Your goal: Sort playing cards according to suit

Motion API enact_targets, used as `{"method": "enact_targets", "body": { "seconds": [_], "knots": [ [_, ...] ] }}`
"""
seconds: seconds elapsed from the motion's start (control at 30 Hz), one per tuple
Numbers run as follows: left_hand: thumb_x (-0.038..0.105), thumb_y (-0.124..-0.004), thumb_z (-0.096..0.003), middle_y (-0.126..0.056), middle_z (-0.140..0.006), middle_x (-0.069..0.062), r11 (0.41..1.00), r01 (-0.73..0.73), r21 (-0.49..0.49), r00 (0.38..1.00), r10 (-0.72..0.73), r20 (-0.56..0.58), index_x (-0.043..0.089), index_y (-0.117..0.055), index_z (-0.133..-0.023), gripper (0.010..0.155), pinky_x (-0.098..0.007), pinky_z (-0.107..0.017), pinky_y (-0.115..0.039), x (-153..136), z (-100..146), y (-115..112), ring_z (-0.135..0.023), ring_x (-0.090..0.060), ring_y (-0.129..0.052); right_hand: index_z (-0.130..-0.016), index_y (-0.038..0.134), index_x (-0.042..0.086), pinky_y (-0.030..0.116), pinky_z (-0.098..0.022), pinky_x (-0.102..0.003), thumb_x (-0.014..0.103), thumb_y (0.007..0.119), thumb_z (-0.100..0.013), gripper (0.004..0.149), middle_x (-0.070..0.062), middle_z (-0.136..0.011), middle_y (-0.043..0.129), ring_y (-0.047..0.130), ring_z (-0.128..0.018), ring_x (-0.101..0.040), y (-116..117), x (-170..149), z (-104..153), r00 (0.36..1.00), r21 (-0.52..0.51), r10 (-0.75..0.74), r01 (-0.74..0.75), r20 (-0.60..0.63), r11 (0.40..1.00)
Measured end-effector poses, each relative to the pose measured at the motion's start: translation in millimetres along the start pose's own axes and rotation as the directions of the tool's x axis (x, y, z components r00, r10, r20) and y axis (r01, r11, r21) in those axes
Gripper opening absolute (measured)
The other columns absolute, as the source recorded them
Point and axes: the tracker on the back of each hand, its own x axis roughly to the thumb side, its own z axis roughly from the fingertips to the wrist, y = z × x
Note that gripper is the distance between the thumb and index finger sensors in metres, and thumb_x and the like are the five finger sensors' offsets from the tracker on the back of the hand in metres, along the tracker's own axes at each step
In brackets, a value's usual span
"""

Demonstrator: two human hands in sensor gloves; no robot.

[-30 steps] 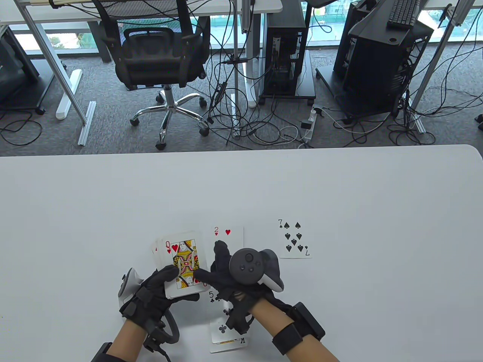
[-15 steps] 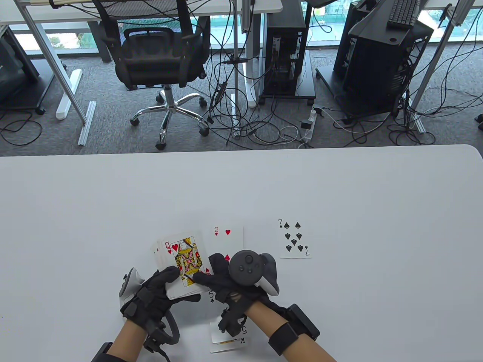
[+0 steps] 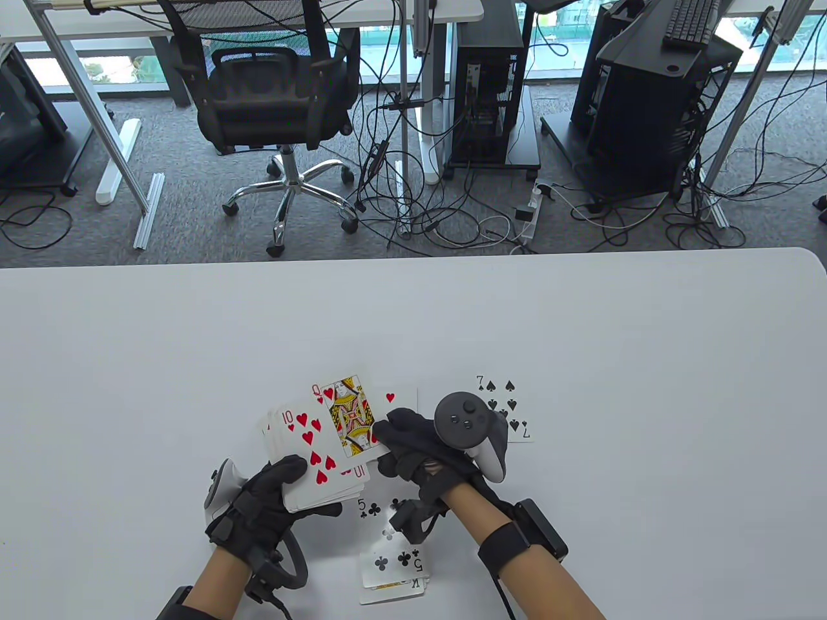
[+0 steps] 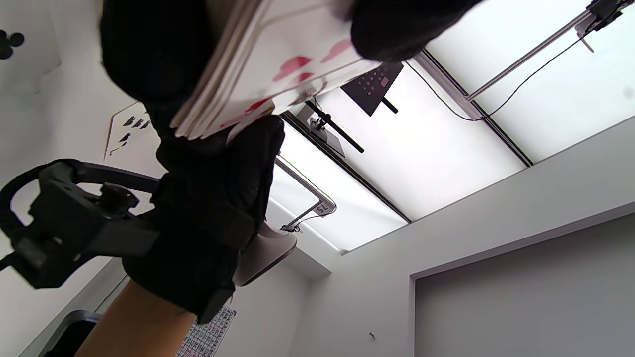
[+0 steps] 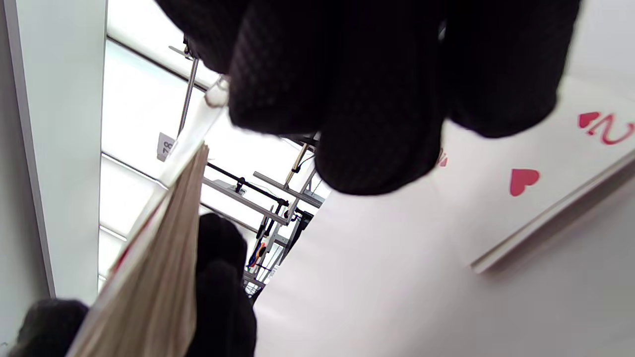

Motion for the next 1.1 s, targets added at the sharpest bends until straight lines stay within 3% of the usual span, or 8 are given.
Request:
{"method": "enact_targets", "body": {
  "seconds": [0.17,0.23,0.33,0.43,0.57,0.7,0.93,1.1],
  "knots": [
    [0.040,-0.067,-0.0635,-0.051,-0.114,-0.010,1.000,0.000,0.015,1.000,0.000,-0.001,0.022,-0.034,-0.112,0.061,-0.048,-0.053,-0.083,0.1,0.1,0.0,-0.093,-0.044,-0.072,-0.079,0.069,-0.010,0.085,-0.036,-0.046,0.025,0.063,-0.057,0.042,-0.003,-0.042,0.091,0.098,-0.034,-0.024,-14.7,-28.6,-15.4,0.956,-0.071,-0.259,0.251,-0.139,0.965],
    [0.040,-0.067,-0.0636,-0.051,-0.114,-0.010,1.000,0.004,0.017,1.000,-0.004,-0.005,0.022,-0.034,-0.112,0.061,-0.048,-0.053,-0.083,0.2,0.3,0.3,-0.094,-0.044,-0.071,-0.079,0.069,-0.011,0.084,-0.035,-0.047,0.024,0.063,-0.057,0.042,-0.004,-0.042,0.091,0.097,-0.033,-0.025,-15.8,-40.2,-18.4,0.939,-0.110,-0.282,0.265,-0.197,0.958],
    [0.040,-0.067,-0.0637,-0.051,-0.114,-0.010,1.000,-0.001,0.014,1.000,0.001,-0.002,0.022,-0.034,-0.112,0.061,-0.048,-0.053,-0.083,0.4,0.3,0.1,-0.094,-0.044,-0.071,-0.077,0.071,-0.013,0.085,-0.032,-0.047,0.023,0.065,-0.056,0.042,-0.005,-0.039,0.092,0.098,-0.029,-0.025,-14.8,-47.4,-22.8,0.962,-0.129,-0.062,0.029,-0.266,0.991],
    [0.040,-0.067,-0.0637,-0.051,-0.114,-0.010,1.000,0.002,0.014,1.000,-0.002,-0.001,0.022,-0.034,-0.112,0.061,-0.048,-0.053,-0.083,0.8,0.3,0.7,-0.093,-0.044,-0.072,-0.075,0.073,-0.014,0.087,-0.027,-0.044,0.023,0.066,-0.054,0.043,-0.004,-0.035,0.093,0.099,-0.022,-0.023,-10.2,-46.0,-28.1,0.926,-0.081,0.217,-0.253,-0.309,0.964],
    [0.040,-0.067,-0.0637,-0.051,-0.114,-0.010,1.000,0.001,0.013,1.000,-0.001,0.005,0.022,-0.034,-0.112,0.061,-0.047,-0.053,-0.083,1.3,0.1,1.2,-0.094,-0.044,-0.072,-0.076,0.073,-0.017,0.087,-0.023,-0.042,0.024,0.068,-0.054,0.047,-0.002,-0.030,0.094,0.098,-0.017,-0.021,2.8,-41.8,-34.5,0.810,0.036,0.486,-0.504,-0.328,0.863],
    [0.040,-0.066,-0.0637,-0.051,-0.114,-0.010,1.000,0.001,0.013,1.000,-0.001,0.004,0.022,-0.034,-0.112,0.061,-0.047,-0.053,-0.083,1.4,0.2,1.5,-0.094,-0.044,-0.072,-0.077,0.072,-0.019,0.088,-0.020,-0.041,0.027,0.068,-0.054,0.052,-0.001,-0.027,0.093,0.097,-0.014,-0.020,18.0,-36.2,-39.1,0.657,0.140,0.696,-0.690,-0.291,0.710],
    [0.040,-0.067,-0.0637,-0.051,-0.114,-0.010,1.000,0.001,0.010,1.000,-0.001,0.008,0.022,-0.034,-0.112,0.061,-0.047,-0.053,-0.083,1.9,0.3,1.7,-0.093,-0.044,-0.072,-0.078,0.068,-0.020,0.087,-0.021,-0.042,0.031,0.068,-0.054,0.056,-0.002,-0.028,0.092,0.095,-0.015,-0.020,40.3,-31.9,-41.9,0.450,0.226,0.872,-0.844,-0.194,0.486],
    [0.040,-0.067,-0.0637,-0.051,-0.114,-0.009,1.000,0.001,0.009,1.000,-0.001,0.008,0.022,-0.034,-0.112,0.061,-0.048,-0.053,-0.083,1.7,0.4,2.0,-0.093,-0.044,-0.071,-0.079,0.068,-0.020,0.086,-0.022,-0.043,0.033,0.067,-0.055,0.058,-0.003,-0.028,0.092,0.095,-0.015,-0.021,46.1,-28.7,-40.7,0.377,0.244,0.911,-0.879,-0.169,0.409]
  ]
}}
